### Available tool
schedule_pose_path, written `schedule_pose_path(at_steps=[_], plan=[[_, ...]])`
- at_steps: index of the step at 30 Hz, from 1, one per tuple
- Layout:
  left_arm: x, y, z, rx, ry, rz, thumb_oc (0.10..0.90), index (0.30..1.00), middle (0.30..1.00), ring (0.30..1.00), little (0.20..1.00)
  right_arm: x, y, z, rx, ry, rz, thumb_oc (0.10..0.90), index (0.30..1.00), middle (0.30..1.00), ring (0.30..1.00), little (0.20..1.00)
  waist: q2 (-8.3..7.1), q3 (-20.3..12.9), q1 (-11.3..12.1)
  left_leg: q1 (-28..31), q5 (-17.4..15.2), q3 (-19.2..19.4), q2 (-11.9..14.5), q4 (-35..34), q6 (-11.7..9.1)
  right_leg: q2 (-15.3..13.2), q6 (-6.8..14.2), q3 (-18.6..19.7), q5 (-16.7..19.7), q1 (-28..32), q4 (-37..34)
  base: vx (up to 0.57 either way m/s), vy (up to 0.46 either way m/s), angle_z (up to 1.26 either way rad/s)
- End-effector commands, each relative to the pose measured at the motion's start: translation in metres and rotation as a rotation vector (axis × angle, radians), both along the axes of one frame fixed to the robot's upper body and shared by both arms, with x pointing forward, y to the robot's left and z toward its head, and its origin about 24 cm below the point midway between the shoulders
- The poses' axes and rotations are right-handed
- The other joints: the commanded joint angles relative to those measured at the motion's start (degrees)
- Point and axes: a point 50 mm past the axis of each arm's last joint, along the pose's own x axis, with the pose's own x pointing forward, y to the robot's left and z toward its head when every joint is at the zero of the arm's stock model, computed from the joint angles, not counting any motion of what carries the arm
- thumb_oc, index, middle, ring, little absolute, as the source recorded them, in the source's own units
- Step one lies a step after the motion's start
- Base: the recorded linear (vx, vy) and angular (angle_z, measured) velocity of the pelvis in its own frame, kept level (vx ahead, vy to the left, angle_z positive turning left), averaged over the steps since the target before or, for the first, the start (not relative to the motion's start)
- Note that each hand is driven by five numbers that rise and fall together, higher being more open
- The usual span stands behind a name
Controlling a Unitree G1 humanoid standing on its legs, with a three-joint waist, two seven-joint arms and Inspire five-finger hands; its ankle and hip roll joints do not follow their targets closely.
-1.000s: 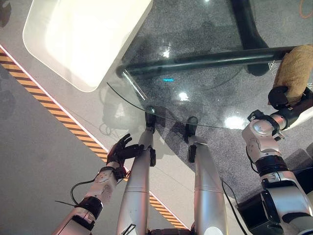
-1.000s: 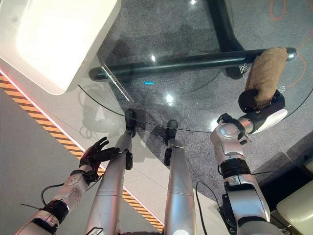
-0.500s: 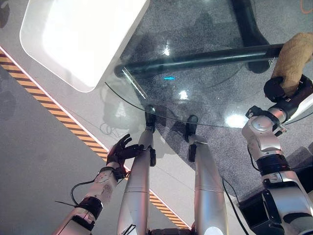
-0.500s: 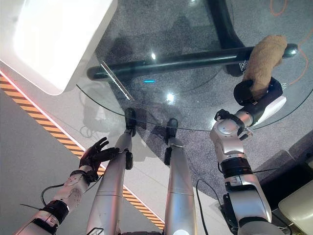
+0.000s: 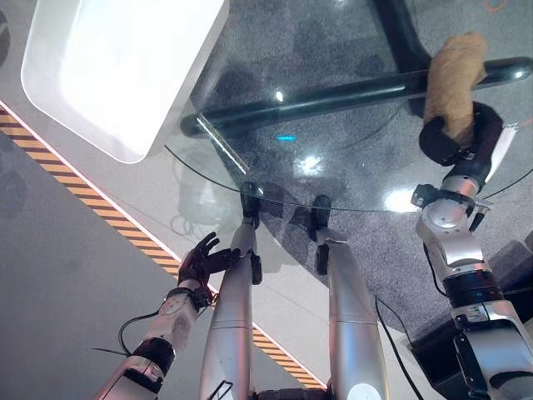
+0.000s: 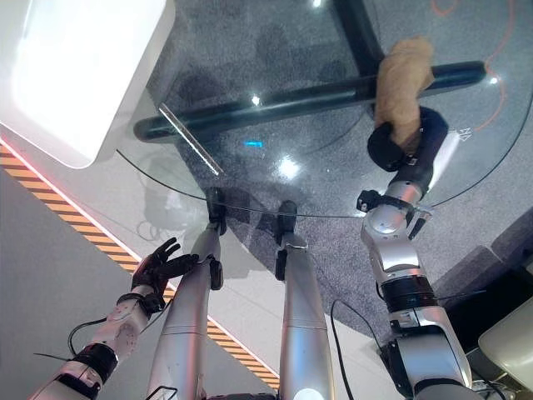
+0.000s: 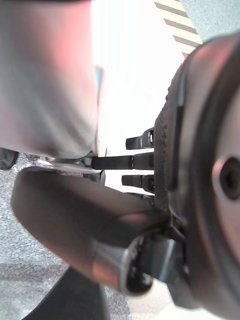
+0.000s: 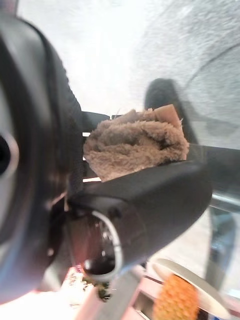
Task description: Wipe the table with a cloth and put it in the basket.
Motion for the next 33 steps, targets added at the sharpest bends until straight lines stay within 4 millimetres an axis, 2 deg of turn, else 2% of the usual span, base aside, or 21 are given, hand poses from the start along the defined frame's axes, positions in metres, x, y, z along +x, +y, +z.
schedule_pose_path(at_steps=[1,6,18,23,33], plan=[[-0.019,-0.068,-0.016,-0.124,0.027,-0.221,0.800,0.900,0.900,0.900,0.900,-0.012,0.092,-0.056,-0.156,0.213,0.503,0.100,0.300,0.300,0.300,0.200,1.37,-0.8,1.4,-0.7,-9.8,1.9,-4.5,12.1,3.6,2.3,2.5,0.5,10.9,2.0,-14.4,0.00,0.000,0.00],[-0.017,-0.069,-0.015,-0.124,0.030,-0.236,0.800,0.900,0.900,0.900,0.900,-0.017,0.106,-0.060,-0.222,0.207,0.609,0.100,0.300,0.300,0.300,0.200,1.50,-0.8,1.6,-1.3,-9.7,1.9,-4.6,12.6,3.4,2.0,2.6,0.2,10.8,1.5,-13.8,0.00,0.000,0.00],[-0.011,-0.071,-0.009,-0.122,0.037,-0.251,0.800,0.900,0.900,0.900,0.900,-0.015,0.115,-0.057,-0.297,0.238,0.711,0.100,0.300,0.300,0.300,0.200,1.63,-0.8,2.1,-1.5,-9.5,1.5,-4.9,12.9,3.4,1.7,2.8,-0.2,10.7,1.2,-13.2,0.00,0.003,0.01],[-0.011,-0.071,-0.009,-0.117,0.041,-0.263,0.800,0.900,0.900,0.900,0.900,-0.018,0.125,-0.057,-0.361,0.255,0.820,0.100,0.300,0.300,0.300,0.200,1.60,-0.8,2.4,-1.7,-9.6,1.3,-5.0,13.3,3.4,1.5,2.8,-0.5,10.5,1.0,-12.8,0.00,0.000,0.00],[-0.008,-0.068,-0.006,-0.109,0.049,-0.267,0.800,0.900,0.900,0.900,0.900,-0.019,0.131,-0.045,-0.402,0.228,0.915,0.100,0.300,0.300,0.300,0.200,1.34,-0.8,2.7,-1.9,-9.7,1.0,-5.1,13.9,3.5,1.6,2.8,-0.8,10.3,0.9,-12.0,0.01,-0.005,0.07]])
